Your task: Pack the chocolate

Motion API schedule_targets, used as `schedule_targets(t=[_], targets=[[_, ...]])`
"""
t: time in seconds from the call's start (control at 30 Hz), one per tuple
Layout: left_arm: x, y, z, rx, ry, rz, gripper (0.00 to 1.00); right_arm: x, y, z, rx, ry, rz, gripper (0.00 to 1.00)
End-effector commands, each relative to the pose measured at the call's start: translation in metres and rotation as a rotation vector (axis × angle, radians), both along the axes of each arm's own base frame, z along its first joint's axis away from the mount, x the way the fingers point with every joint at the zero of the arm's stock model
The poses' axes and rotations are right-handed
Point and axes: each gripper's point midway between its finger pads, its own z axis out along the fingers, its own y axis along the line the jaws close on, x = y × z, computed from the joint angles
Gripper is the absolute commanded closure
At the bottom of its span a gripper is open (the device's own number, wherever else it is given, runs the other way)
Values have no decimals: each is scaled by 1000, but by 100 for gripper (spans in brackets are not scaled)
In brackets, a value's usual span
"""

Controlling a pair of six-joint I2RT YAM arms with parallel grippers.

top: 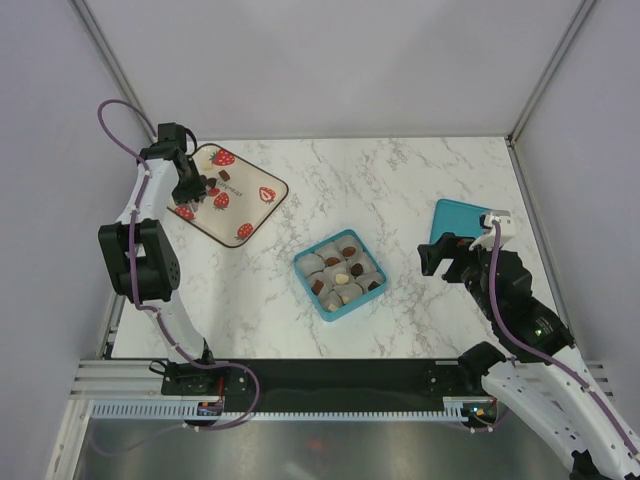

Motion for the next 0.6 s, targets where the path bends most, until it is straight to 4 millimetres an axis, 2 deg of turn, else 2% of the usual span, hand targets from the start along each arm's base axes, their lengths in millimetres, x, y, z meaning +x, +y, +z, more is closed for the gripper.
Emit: schedule_targets(t=[0.0,0.07,0.27,0.3,0.37,0.4,0.47,0.5,0.57], targets=[[-2,-5,15,5,-22,-51,62,1,2,12,29,-38,3,4],[-7,-10,19,-5,-19,-61,63,1,3,12,33,-37,6,3],[-33,-48,38,-15,-15,-150,68,1,-1,19,25,-49,-7,3],[-40,-69,38,-6,5,-204,68,1,-2,20,23,-50,-11,3],[-51,-85,48,3,5,-255,70,1,-6,23,4,-55,-24,3],[-56,-103,53,18,3,-304,70,1,-7,23,-1,-55,-29,4],[-72,-120,64,18,13,-362,70,1,-10,24,-13,-57,-40,3],[-80,-140,69,4,14,-418,70,2,-11,25,-14,-58,-45,3],[-97,-158,81,-8,15,-478,70,2,-11,24,-15,-55,-43,3]])
